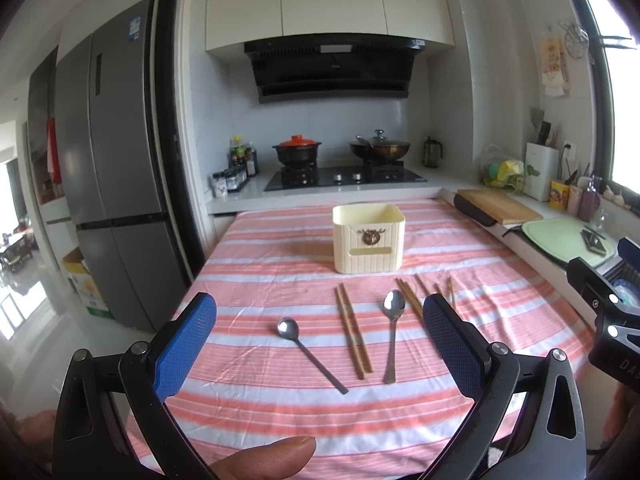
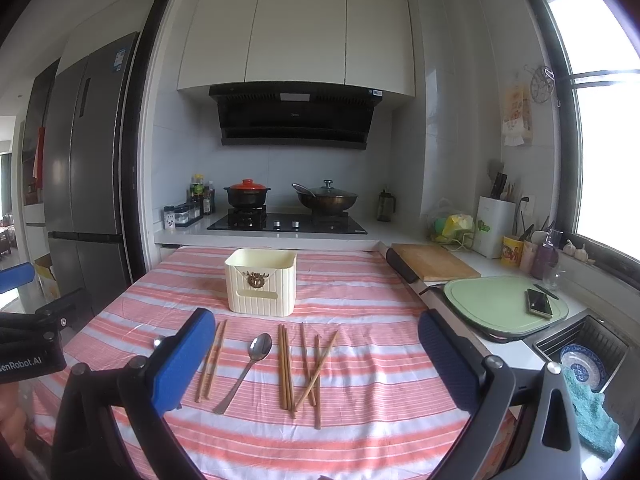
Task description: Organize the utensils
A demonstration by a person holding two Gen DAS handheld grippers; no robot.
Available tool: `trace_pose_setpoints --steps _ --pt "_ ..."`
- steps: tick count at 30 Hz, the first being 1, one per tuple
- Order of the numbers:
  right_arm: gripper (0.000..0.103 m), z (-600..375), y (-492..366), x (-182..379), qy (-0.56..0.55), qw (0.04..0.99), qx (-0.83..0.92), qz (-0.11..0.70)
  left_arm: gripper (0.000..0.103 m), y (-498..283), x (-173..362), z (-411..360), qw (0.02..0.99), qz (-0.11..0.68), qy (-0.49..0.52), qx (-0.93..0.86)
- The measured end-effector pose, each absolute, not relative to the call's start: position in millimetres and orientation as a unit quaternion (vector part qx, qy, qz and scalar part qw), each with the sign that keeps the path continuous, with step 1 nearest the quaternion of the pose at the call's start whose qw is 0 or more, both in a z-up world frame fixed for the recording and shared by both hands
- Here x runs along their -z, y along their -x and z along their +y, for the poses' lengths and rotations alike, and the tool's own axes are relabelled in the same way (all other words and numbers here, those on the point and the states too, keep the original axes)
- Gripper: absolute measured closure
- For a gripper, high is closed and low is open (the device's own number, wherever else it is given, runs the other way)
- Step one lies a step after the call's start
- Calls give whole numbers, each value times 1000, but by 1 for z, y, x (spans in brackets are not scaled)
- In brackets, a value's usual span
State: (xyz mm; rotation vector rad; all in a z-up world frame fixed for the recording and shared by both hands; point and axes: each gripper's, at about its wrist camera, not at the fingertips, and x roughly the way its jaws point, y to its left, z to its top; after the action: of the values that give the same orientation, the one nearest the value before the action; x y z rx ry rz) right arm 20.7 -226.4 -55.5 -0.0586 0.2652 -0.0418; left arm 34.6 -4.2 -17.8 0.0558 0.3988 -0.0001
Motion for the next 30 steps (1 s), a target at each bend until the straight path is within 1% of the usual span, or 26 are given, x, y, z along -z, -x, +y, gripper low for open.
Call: trace_pose_setpoints --steps 16,30 --pt "0 -238 -23 56 13 992 36 124 0 -44 23 9 979 203 -25 -28" --pt "0 -252 -51 73 7 988 44 148 0 -88 53 14 962 272 -2 -27"
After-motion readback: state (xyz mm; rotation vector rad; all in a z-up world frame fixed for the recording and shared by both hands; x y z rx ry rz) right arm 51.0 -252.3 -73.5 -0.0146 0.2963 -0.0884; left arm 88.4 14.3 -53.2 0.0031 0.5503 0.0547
